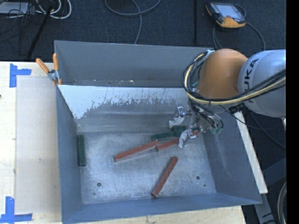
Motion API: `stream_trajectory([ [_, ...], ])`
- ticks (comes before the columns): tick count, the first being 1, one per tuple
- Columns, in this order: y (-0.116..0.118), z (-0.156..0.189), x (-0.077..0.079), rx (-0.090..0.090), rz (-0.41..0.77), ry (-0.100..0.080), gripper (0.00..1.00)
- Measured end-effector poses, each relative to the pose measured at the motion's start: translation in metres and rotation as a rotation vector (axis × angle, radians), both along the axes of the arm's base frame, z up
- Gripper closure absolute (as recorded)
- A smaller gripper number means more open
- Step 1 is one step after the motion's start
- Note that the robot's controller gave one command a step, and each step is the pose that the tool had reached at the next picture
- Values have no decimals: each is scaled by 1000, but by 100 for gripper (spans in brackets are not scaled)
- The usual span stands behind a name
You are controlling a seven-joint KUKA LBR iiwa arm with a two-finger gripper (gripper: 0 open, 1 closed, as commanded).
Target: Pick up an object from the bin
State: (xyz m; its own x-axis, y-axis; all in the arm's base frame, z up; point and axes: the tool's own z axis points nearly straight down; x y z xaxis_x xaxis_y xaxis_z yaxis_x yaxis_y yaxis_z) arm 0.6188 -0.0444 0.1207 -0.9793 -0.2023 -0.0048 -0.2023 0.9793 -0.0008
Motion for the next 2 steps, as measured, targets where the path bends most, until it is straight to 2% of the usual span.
stream_trajectory([
  [2,0,6,-2,1,1,10,100],
])
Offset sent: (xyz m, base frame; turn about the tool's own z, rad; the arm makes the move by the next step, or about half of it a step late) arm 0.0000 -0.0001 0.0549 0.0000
